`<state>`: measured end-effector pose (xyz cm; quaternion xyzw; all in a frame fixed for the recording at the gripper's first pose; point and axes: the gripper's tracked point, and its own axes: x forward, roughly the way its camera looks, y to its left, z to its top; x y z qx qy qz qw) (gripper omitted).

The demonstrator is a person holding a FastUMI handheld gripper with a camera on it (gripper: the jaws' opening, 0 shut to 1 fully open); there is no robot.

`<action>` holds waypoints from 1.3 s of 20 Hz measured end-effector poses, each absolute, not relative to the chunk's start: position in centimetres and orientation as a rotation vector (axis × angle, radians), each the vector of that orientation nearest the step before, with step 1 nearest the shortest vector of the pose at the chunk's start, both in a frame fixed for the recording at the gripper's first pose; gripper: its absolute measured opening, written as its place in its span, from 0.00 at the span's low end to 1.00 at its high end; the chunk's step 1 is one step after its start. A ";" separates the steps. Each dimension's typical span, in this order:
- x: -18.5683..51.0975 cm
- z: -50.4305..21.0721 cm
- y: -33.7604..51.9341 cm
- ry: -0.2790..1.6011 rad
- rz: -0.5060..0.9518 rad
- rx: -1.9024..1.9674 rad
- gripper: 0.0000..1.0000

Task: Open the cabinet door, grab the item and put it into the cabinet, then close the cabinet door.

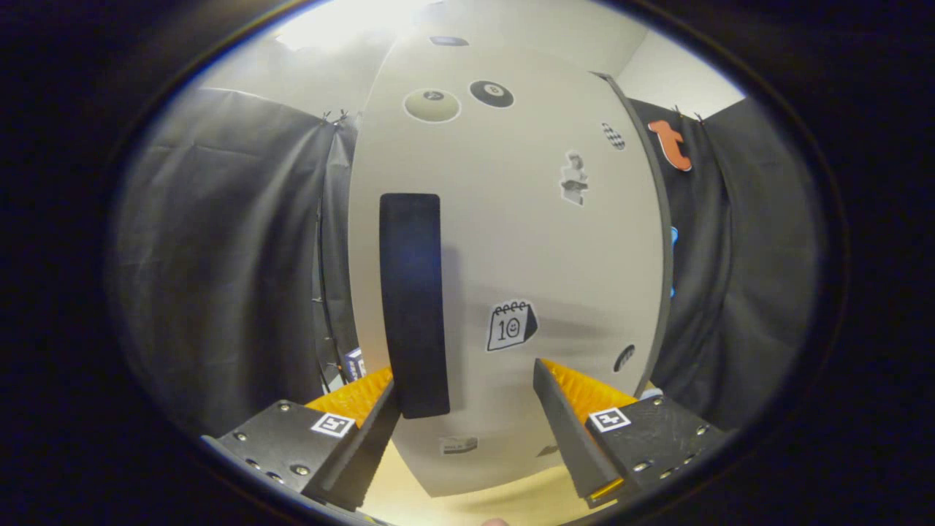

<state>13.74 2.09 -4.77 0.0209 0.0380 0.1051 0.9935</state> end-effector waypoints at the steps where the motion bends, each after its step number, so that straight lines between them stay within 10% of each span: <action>1: 14.7 -4.8 2.7 0.073 0.201 0.039 1.00; 26: 27.9 -5.2 7.0 -0.025 0.036 0.023 1.00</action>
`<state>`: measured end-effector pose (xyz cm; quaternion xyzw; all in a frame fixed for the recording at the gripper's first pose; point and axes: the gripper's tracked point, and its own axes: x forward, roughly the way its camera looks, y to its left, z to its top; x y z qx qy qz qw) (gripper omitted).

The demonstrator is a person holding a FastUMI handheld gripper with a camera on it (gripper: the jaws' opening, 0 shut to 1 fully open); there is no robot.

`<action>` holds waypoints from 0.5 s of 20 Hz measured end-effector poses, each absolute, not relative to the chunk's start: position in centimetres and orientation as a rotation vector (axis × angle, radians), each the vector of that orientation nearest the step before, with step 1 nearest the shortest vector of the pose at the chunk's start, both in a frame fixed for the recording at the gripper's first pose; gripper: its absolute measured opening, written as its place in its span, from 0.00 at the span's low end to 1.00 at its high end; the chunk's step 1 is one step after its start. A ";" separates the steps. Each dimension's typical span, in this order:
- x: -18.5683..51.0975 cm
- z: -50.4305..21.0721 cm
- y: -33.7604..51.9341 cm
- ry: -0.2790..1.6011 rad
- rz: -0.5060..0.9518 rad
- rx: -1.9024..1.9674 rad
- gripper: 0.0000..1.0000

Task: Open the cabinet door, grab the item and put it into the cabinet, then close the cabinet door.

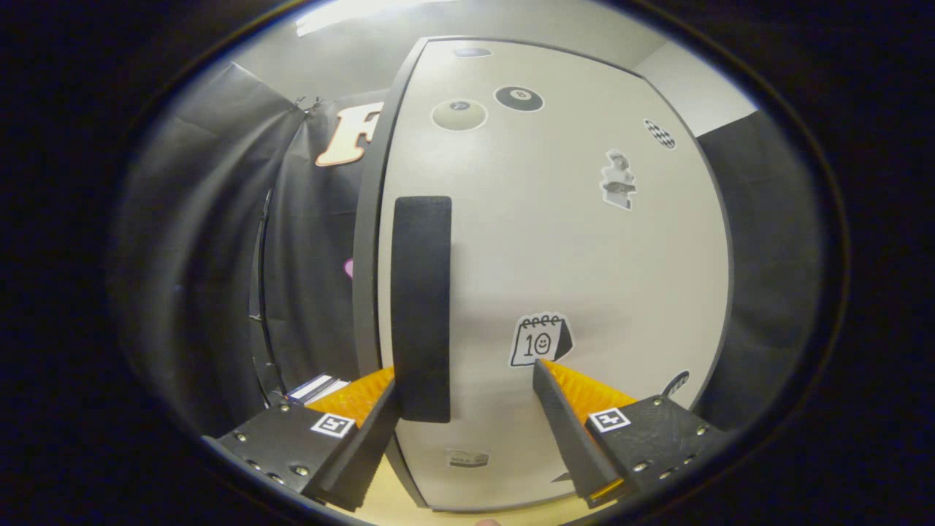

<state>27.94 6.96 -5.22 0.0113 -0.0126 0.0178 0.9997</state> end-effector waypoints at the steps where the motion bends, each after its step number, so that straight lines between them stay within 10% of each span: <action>1: 27.8 -5.3 6.9 -0.022 0.038 0.027 1.00; 10: 16.5 -2.6 4.7 -0.040 0.101 0.055 1.00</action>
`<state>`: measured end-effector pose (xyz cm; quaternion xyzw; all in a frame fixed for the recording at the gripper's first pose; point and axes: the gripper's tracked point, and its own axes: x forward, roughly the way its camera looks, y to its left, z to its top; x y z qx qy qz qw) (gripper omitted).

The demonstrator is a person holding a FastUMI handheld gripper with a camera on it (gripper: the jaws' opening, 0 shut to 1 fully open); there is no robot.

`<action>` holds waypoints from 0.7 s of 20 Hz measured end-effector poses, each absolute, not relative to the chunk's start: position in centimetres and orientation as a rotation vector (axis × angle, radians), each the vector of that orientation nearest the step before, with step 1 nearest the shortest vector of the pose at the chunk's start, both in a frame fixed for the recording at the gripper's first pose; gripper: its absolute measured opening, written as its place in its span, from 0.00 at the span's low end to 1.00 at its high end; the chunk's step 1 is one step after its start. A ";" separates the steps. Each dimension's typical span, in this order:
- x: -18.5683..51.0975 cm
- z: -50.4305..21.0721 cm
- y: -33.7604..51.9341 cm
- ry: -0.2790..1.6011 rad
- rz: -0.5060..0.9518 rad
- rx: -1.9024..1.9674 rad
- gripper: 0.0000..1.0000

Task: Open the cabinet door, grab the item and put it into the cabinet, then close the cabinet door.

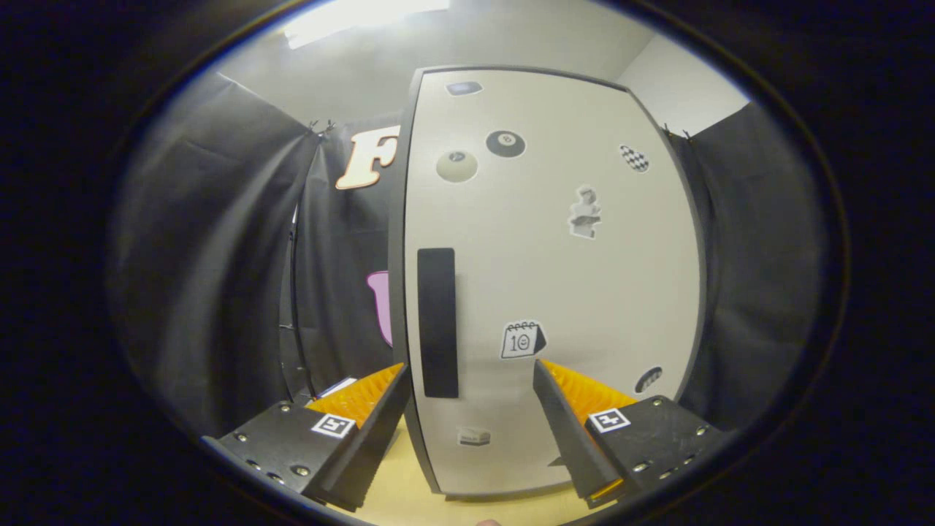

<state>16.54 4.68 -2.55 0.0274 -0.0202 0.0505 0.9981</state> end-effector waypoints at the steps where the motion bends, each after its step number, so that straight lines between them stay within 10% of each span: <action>1: 15.0 -2.4 3.8 -0.035 0.101 0.046 1.00; 14: -1.8 -2.2 -7.3 -0.003 0.016 -0.005 1.00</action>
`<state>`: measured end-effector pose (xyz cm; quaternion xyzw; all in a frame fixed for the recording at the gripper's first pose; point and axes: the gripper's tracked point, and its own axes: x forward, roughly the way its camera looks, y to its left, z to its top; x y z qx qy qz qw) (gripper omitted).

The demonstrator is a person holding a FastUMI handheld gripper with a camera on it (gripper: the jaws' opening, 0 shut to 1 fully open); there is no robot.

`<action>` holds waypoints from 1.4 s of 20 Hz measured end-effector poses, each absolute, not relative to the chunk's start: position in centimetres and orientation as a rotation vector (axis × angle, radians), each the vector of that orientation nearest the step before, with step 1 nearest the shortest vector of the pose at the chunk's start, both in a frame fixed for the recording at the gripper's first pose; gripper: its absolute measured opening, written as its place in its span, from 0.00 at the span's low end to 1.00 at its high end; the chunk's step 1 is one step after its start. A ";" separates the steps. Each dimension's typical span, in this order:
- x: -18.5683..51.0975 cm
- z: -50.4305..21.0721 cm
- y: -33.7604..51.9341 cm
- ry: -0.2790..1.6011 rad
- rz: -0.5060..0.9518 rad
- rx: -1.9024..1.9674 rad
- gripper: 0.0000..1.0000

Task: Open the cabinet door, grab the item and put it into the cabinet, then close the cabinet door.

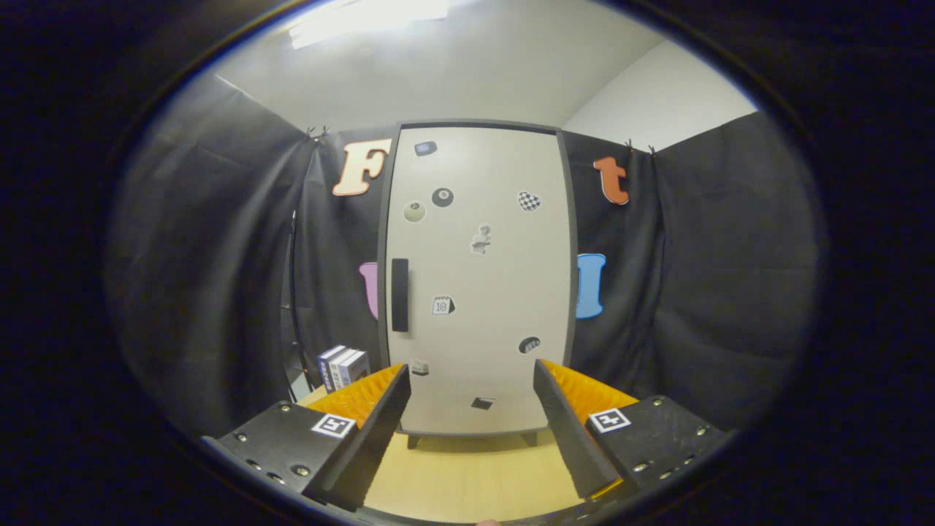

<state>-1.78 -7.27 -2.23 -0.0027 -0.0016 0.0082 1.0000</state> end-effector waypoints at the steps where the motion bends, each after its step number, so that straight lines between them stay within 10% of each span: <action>1: -2.6 -2.4 -7.5 -0.001 0.016 -0.007 1.00; 28: -5.4 -1.3 -7.2 0.026 0.000 0.069 1.00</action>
